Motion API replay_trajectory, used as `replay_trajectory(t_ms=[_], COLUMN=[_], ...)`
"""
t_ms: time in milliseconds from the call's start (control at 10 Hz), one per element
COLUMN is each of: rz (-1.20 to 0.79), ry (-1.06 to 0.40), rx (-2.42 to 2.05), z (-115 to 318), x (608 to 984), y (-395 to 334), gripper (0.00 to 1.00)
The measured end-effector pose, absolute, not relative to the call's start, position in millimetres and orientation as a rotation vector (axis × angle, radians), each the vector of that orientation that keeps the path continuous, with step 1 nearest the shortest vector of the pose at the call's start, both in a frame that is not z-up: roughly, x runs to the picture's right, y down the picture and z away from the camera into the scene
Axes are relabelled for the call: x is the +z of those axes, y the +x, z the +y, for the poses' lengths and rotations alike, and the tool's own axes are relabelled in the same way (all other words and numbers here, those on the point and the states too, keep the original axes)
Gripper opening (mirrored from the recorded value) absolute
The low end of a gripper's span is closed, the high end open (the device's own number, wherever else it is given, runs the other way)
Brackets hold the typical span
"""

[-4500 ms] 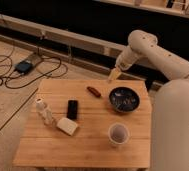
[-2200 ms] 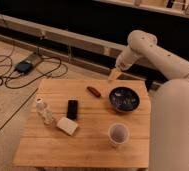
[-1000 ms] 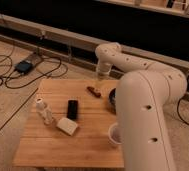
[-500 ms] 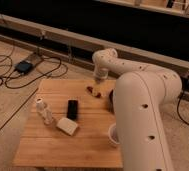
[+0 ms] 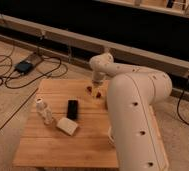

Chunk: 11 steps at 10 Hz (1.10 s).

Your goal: Place the pepper in the ceramic cup

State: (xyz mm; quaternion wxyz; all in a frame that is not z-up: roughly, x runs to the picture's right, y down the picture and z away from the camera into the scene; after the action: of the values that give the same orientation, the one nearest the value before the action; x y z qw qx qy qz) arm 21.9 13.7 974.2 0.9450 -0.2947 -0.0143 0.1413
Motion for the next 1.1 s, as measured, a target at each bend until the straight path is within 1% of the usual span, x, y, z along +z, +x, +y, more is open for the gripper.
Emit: replay_trajectory(t_ms=[400, 500, 600, 800, 900, 1000, 1100], rz=[-0.008, -0.005, -0.004, -0.007, -0.009, -0.008, -0.008], ry=[-0.619, -0.628, -0.635, -0.652, -0.655, -0.663, -0.668], rx=[0.270, 0.266, 0.264, 0.262, 0.263, 0.262, 0.262], z=[24, 26, 28, 29, 28, 28, 27], x=[989, 991, 993, 994, 993, 992, 991], y=[18, 17, 17, 16, 16, 18, 18], gripper=[0.79, 0.73, 0.65, 0.42, 0.34, 0.22, 0.13])
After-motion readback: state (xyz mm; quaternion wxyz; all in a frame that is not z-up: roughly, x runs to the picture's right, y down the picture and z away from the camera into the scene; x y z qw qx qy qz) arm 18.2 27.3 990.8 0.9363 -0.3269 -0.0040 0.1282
